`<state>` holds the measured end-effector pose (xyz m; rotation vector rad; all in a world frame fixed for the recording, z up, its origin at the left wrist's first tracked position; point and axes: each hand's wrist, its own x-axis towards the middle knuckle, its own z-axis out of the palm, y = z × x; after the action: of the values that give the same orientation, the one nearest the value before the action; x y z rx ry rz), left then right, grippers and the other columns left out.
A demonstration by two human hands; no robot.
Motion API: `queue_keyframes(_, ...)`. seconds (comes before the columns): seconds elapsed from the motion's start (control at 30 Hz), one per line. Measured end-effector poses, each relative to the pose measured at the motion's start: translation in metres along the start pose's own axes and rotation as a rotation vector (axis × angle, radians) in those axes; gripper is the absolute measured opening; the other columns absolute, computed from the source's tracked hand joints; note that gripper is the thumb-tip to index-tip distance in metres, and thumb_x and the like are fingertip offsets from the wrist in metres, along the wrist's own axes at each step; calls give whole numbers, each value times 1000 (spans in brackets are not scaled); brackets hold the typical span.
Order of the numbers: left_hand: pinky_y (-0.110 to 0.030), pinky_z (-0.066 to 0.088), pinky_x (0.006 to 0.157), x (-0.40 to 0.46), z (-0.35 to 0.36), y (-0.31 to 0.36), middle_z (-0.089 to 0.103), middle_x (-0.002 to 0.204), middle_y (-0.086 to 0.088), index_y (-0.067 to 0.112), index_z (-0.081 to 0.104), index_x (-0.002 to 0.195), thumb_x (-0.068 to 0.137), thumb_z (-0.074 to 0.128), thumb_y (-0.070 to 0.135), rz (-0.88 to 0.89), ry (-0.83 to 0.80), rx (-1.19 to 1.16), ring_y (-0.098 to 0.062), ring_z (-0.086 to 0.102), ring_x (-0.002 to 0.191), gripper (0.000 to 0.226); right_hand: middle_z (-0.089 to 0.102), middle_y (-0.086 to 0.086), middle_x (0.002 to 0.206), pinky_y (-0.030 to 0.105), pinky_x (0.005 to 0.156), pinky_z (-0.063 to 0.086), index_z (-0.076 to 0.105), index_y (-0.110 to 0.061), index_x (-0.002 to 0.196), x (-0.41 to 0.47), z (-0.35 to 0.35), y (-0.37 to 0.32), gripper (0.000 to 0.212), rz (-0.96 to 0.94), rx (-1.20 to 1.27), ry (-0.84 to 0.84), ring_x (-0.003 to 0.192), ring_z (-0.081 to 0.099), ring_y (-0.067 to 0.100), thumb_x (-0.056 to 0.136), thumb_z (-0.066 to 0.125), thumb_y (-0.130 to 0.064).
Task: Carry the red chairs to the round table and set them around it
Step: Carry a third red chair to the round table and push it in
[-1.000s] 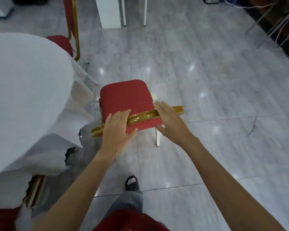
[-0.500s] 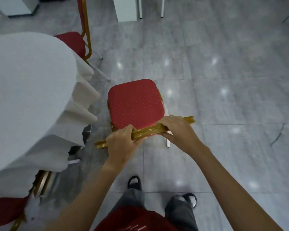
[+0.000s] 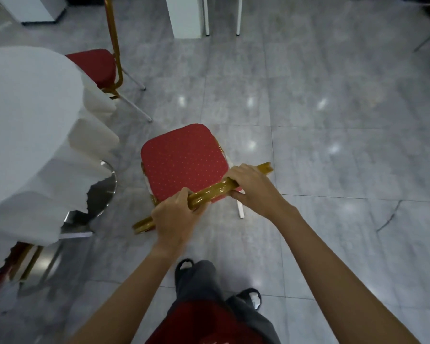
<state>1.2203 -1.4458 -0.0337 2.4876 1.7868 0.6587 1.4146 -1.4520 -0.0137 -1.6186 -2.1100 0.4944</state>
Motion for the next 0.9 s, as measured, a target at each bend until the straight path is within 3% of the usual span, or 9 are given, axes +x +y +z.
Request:
queue_keyframes(0.17, -10, 19, 45, -4, 11, 20, 54, 47, 5, 15, 60, 63, 62, 80, 50, -45, 27, -47, -5, 37, 43, 41, 59, -5, 84, 25, 81, 36, 58, -17, 89, -6, -10, 26, 14, -35, 22, -34, 78, 48, 13, 80, 68, -18)
queue_keyframes(0.53, -24, 45, 46, 10, 56, 93, 57, 54, 4, 17, 63, 71, 73, 61, 64, -153, 138, -58, -11, 50, 45, 47, 54, -10, 81, 23, 80, 29, 58, -19, 85, -3, -48, 106, 18, -113, -6, -60, 77, 45, 9, 78, 71, -29)
queue_keyframes(0.7, -23, 45, 47, 29, 76, 141, 60, 56, 3, 17, 65, 73, 77, 59, 63, -208, 156, -20, -13, 53, 46, 47, 57, -5, 75, 24, 77, 32, 56, -16, 80, 3, -68, 153, 25, -157, -25, -10, 72, 46, 12, 74, 66, -39)
queue_keyframes(0.9, -18, 35, 52, 66, 102, 201, 60, 54, 4, 17, 66, 71, 72, 74, 55, -270, 177, 60, -12, 54, 45, 39, 56, -2, 78, 21, 81, 29, 54, -14, 81, 19, -102, 218, 26, -228, -74, -17, 74, 46, 13, 77, 69, -35)
